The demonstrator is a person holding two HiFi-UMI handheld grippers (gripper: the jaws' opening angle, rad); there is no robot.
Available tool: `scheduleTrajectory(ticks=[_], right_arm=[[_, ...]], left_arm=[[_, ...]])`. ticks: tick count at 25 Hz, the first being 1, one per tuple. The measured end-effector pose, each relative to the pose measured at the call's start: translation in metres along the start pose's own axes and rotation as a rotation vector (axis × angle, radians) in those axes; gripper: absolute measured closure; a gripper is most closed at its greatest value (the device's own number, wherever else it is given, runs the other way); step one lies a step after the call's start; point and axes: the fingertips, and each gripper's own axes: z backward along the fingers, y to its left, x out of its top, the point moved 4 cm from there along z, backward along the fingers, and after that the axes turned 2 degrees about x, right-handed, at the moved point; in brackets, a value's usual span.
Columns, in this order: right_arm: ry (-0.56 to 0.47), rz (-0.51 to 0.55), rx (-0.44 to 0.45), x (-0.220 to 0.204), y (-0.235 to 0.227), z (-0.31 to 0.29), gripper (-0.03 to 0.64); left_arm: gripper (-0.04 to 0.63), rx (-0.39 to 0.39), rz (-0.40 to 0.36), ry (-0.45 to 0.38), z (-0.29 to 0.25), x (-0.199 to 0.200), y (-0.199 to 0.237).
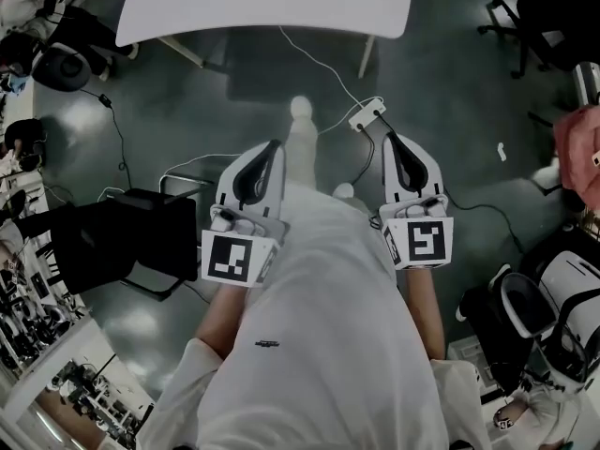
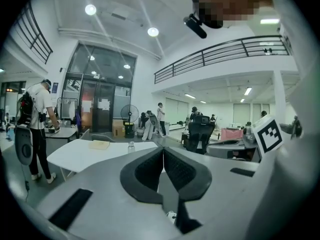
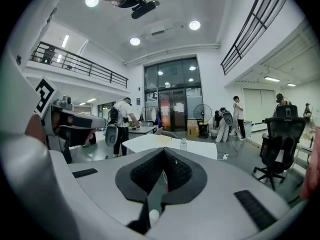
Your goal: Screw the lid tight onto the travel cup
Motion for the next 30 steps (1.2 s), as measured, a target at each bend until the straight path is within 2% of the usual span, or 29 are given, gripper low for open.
scheduleTrajectory(ticks=[3, 6, 9, 12, 14, 18, 22, 27, 30], right_arm=[[0.013, -0.037, 0.001, 0.005, -0.031, -0.023, 0.617], [0.001, -0.003, 0.0, 0.014, -0.061, -0.065, 0.617], [-0.005, 0.01, 0.012, 0.033, -0.066, -0.125, 0.617], [-0.004, 0.033, 0.04, 0.057, -0.07, -0.183, 0.617], [0.022, 0.036, 0.049, 0.063, -0.08, -0.22, 0.617], [0.076, 0.049, 0.006, 0.078, -0.098, -0.283, 0.617], [0.07, 0.096, 0.004, 0.099, -0.104, -0.336, 0.617], [0.085, 0.149, 0.045, 0.108, -0.112, -0.369, 0.617], [0.101, 0.157, 0.072, 0.106, -0.132, -0.383, 0.617]], left_arm=[[0.591, 0.0, 0.009, -0.019, -0.04, 0.003, -0.001], [0.591, 0.005, 0.015, -0.027, -0.091, 0.006, 0.013], [0.591, 0.016, 0.024, -0.008, -0.129, 0.016, 0.057], [0.591, 0.016, 0.041, -0.044, -0.165, 0.045, 0.103], [0.591, 0.011, 0.045, -0.038, -0.19, 0.058, 0.133], [0.591, 0.005, 0.053, -0.038, -0.237, 0.084, 0.197], [0.591, -0.007, 0.04, -0.032, -0.276, 0.099, 0.242], [0.591, -0.039, 0.03, -0.029, -0.313, 0.106, 0.25], [0.591, -0.045, 0.039, 0.007, -0.337, 0.103, 0.242]])
